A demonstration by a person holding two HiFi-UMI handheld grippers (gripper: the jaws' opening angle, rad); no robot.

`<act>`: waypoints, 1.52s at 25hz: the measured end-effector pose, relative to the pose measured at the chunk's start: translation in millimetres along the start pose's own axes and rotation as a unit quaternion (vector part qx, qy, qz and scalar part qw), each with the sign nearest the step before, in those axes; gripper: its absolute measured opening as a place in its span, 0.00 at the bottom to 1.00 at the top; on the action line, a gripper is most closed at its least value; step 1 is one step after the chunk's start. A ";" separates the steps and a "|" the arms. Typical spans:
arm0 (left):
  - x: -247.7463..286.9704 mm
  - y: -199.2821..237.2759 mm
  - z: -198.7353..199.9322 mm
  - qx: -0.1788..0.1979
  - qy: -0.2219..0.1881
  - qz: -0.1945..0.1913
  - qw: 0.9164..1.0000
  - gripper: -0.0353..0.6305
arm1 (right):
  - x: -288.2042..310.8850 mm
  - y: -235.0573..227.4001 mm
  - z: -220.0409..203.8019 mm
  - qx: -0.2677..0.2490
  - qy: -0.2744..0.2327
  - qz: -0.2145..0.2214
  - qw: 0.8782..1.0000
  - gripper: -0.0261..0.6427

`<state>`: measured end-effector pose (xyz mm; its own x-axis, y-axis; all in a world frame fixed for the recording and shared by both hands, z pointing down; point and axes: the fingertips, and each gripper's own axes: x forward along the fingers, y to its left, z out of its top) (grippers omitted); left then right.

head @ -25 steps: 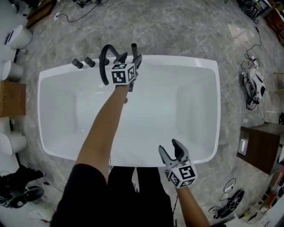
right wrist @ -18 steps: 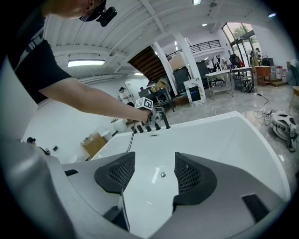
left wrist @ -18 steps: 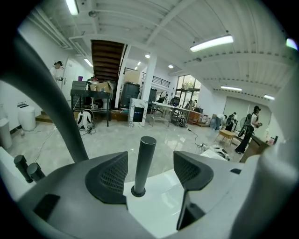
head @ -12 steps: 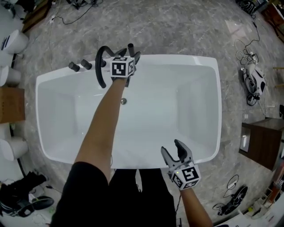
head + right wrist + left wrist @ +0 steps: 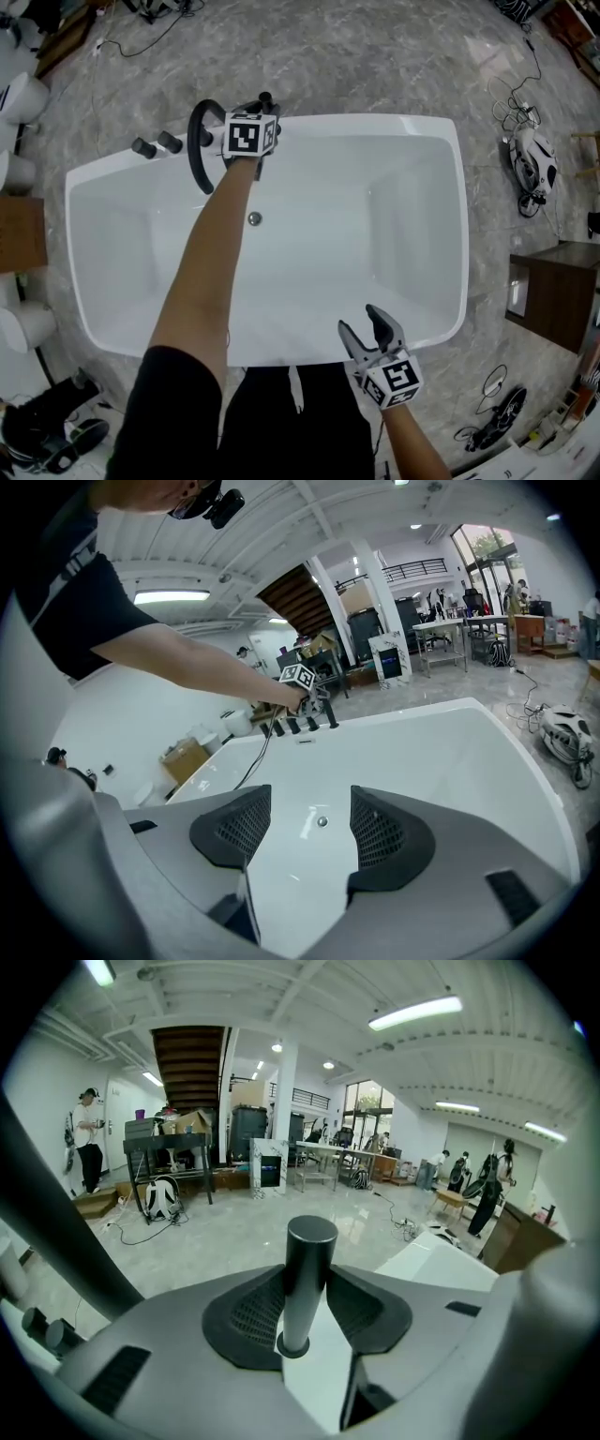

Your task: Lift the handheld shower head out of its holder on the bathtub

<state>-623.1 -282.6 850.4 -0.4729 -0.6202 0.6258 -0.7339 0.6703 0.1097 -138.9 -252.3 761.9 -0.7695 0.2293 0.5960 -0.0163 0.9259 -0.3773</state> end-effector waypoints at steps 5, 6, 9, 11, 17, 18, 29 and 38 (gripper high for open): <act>-7.3 -5.4 -8.5 0.027 0.025 -0.014 0.999 0.25 | -1.5 6.3 11.0 -0.003 -0.038 -0.011 0.999 0.39; -10.0 -7.4 -11.3 0.034 0.030 -0.017 0.999 0.25 | -1.5 7.8 16.6 -0.005 -0.050 -0.015 0.999 0.39; -18.1 -11.8 -2.0 0.051 0.020 -0.016 0.998 0.25 | 4.6 9.7 32.1 -0.004 -0.066 -0.016 0.998 0.39; -25.2 -16.3 12.7 0.057 0.007 -0.016 0.998 0.25 | 5.1 11.2 43.2 -0.005 -0.069 -0.016 0.997 0.39; -58.2 -16.2 44.4 0.074 0.002 -0.020 0.997 0.24 | 4.8 37.3 66.1 -0.012 -0.078 -0.012 0.997 0.39; -64.2 -17.0 48.2 0.076 0.004 -0.018 0.997 0.24 | 2.8 40.2 69.3 -0.016 -0.078 -0.012 0.997 0.39; -129.2 -43.0 106.1 0.084 -0.030 -0.015 0.996 0.24 | -39.1 52.8 120.0 0.010 -0.114 -0.029 0.993 0.39; -180.1 -51.7 136.6 0.071 -0.045 -0.011 0.996 0.24 | -60.5 69.3 166.6 0.030 -0.146 -0.032 0.988 0.38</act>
<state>-566.6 -261.2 626.6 -0.4931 -0.6723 0.5521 -0.8034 0.5954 0.0075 -199.8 -252.1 581.6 -0.9168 0.0664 0.3938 -0.1022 0.9142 -0.3921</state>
